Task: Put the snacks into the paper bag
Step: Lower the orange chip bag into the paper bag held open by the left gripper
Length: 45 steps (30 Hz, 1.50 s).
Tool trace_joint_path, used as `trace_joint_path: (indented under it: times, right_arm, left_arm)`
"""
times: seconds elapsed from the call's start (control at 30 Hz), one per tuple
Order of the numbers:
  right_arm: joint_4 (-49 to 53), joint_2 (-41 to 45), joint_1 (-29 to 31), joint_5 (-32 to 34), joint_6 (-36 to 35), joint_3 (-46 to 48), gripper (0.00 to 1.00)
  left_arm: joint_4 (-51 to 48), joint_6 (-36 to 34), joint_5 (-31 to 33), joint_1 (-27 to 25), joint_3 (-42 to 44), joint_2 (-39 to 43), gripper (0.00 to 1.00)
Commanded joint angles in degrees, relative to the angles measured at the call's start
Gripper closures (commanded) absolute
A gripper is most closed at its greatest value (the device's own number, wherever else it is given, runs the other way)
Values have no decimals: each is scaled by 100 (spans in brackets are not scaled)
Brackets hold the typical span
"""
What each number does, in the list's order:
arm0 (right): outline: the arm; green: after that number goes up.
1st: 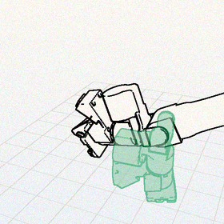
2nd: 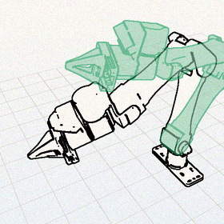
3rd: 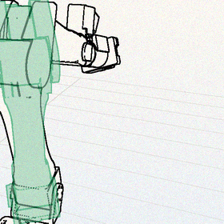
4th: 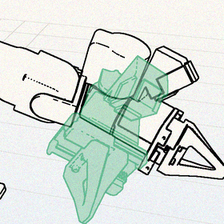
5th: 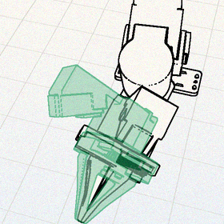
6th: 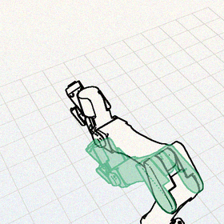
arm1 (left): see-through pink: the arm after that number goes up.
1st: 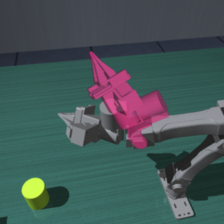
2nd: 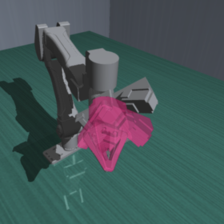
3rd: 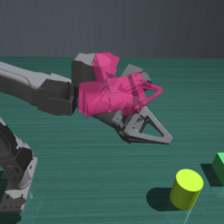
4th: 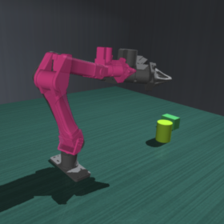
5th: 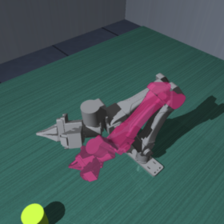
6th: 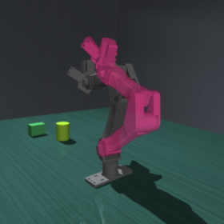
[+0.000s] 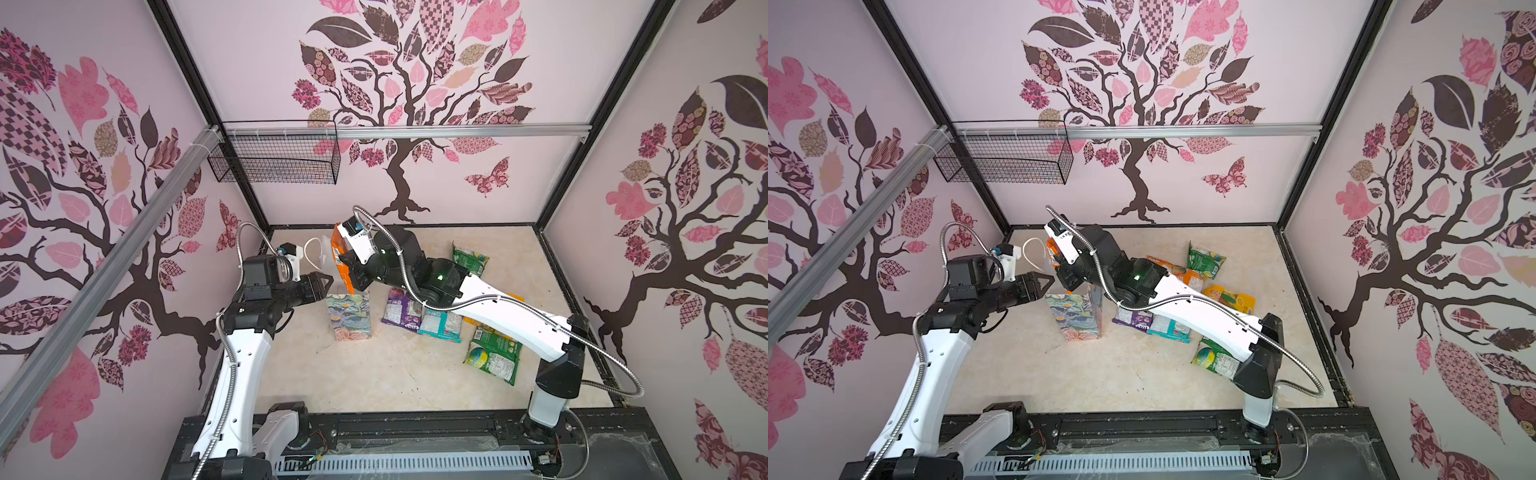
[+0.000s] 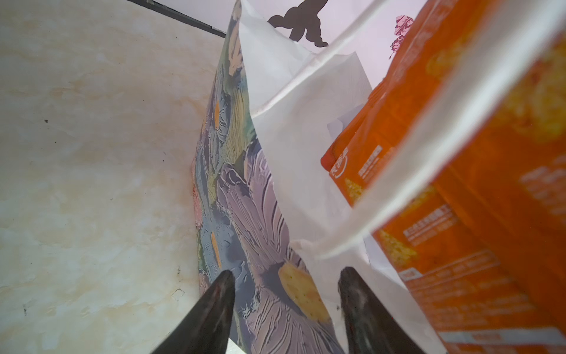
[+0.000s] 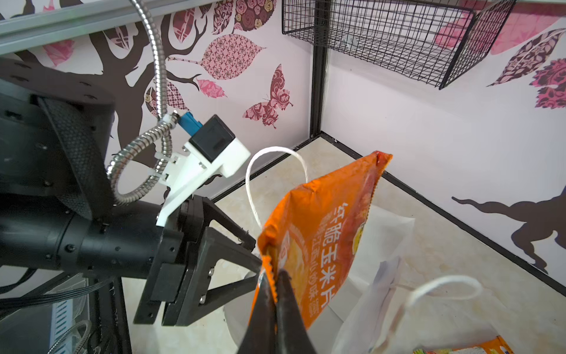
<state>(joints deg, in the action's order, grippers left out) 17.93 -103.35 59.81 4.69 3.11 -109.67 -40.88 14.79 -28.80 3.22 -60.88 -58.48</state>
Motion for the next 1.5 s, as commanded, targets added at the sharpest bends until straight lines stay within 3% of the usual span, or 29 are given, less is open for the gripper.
trace_joint_path:
  times: [0.0, 1.47]
  right_arm:
    - [-228, 43, -44, 14, 32, -20, 100]
    - [-712, 200, -259, 462, 515, 807, 100]
  left_arm:
    - [221, 7, -49, -16, -332, 13, 41]
    - [323, -204, 179, -16, 26, -102, 39]
